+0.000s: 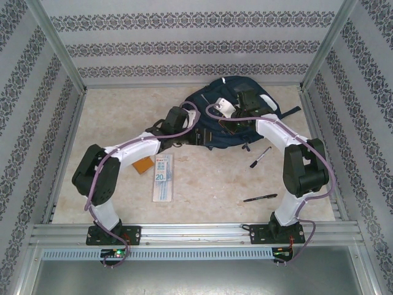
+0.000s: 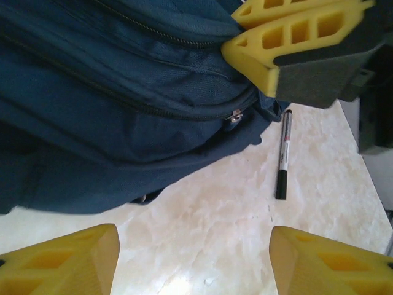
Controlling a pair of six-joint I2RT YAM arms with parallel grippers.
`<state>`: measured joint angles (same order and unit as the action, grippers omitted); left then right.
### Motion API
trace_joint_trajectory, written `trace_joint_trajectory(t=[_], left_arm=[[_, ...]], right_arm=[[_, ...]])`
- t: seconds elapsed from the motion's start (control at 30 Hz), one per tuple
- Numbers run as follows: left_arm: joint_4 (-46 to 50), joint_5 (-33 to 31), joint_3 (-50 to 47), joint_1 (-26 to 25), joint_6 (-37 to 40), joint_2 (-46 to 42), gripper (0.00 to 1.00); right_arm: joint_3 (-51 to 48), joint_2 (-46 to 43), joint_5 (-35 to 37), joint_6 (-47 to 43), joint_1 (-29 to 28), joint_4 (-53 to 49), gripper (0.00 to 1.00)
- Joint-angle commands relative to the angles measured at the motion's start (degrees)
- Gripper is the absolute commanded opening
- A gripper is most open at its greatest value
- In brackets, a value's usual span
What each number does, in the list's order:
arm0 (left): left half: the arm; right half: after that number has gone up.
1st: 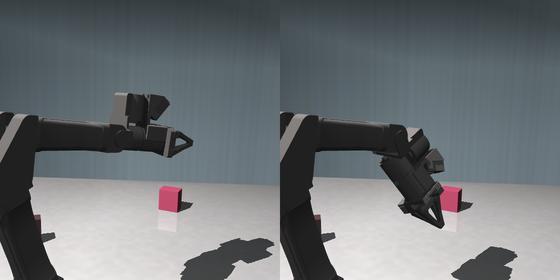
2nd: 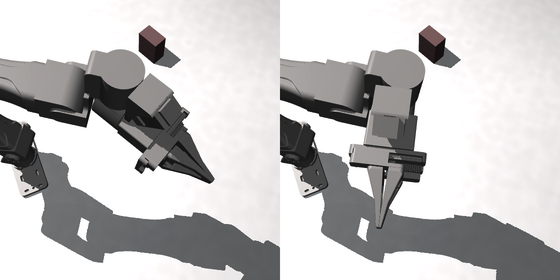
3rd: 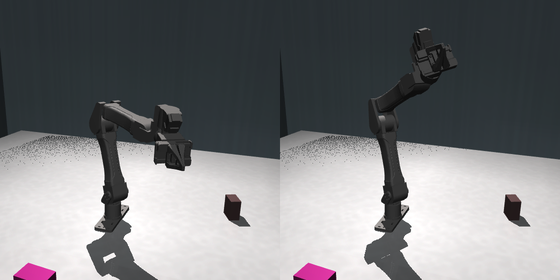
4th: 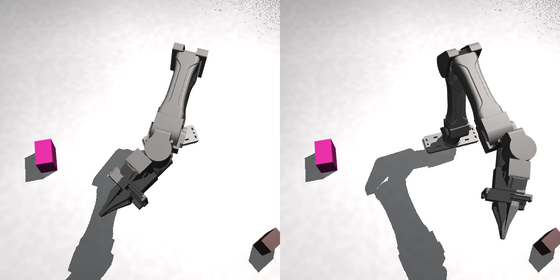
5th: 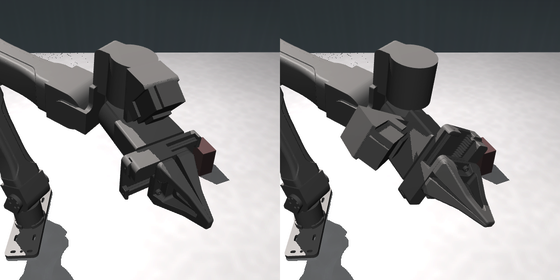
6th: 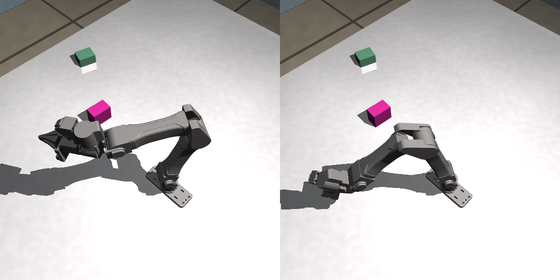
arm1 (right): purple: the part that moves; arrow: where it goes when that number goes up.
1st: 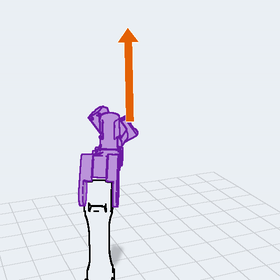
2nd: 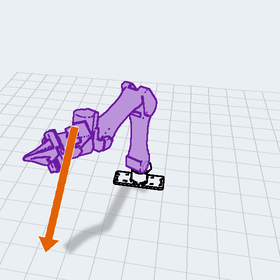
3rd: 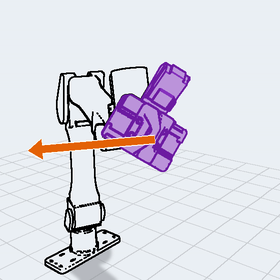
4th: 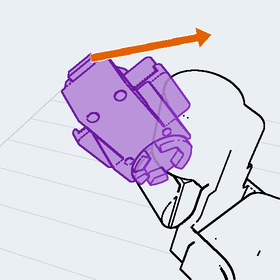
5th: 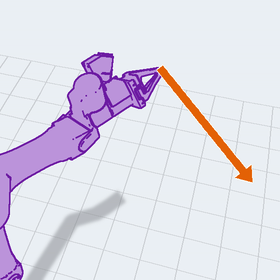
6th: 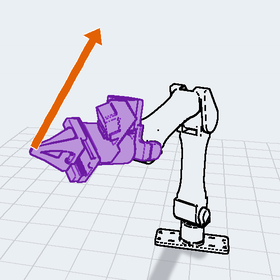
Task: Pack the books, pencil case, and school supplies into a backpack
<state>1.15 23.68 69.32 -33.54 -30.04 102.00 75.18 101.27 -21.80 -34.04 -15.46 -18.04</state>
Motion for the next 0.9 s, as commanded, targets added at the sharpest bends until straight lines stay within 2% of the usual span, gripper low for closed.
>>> trace_joint_trajectory(t=[0.0,0.13,0.4,0.6,0.73,0.87], left_arm=[[-4.7,-2.8,3.0,-2.8,-3.8,2.1,0.66],[-5.2,-4.8,5.5,-5.5,-5.0,4.5,0.68],[-1.9,-18.0,10.4,-7.4,-9.2,9.5,0.64],[1.9,-27.1,14.5,-7.4,-5.4,11.5,0.58],[1.0,-26.4,15.8,-7.4,-3.4,13.6,0.54],[-6.7,-24.6,13.0,-7.4,0.1,14.2,0.36]], right_arm=[[3.5,-1.4,-6.3,9.1,0.5,4.8,0.0],[4.8,-0.3,-8.8,15.5,0.4,5.5,0.0],[6.1,2.2,-9.8,21.3,-0.8,3.4,0.0],[5.3,2.2,-10.1,24.5,-0.8,3.0,0.0],[5.5,2.1,-12.2,26.7,-0.4,3.1,0.0],[5.5,1.8,-13.4,27.5,-0.8,2.9,0.0]])
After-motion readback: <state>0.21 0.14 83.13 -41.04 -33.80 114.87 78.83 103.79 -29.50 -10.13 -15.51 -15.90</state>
